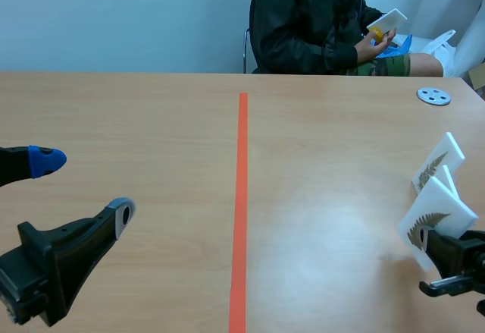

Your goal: Sort the leaf by its shape. The table is split by an orange tape line. A compound leaf with several leaflets goes to the left side, a simple leaf with one blade goes to the right side. Return to the home posture when a red brick is placed on the table.

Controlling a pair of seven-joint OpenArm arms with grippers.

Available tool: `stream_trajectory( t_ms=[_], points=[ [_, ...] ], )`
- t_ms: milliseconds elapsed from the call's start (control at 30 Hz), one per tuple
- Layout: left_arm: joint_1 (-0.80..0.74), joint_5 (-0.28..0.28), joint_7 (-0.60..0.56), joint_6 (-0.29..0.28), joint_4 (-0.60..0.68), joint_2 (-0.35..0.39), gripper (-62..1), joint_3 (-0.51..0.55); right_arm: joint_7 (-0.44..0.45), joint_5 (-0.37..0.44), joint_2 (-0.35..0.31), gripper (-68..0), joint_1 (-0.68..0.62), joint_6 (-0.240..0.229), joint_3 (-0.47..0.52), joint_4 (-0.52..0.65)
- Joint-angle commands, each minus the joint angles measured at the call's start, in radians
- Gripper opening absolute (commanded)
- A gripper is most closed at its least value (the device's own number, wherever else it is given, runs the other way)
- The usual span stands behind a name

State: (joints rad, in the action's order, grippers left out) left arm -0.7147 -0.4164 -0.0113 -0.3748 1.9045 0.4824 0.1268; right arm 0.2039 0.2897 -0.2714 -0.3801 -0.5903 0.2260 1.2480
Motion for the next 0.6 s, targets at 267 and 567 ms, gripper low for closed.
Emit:
stream_trajectory(
  t_ms=[267,567],
  points=[
    [0.003,-0.006,-0.015,-0.002,0.006,-0.006,1.4,-0.003,0.027,0.010,0.000,-66.0,0.067,0.079,0.003,-0.069],
    [0.003,-0.006,-0.015,-0.002,0.006,-0.006,1.4,-0.003,0.027,0.009,0.000,-66.0,0.100,0.111,0.003,-0.125]
  ],
)
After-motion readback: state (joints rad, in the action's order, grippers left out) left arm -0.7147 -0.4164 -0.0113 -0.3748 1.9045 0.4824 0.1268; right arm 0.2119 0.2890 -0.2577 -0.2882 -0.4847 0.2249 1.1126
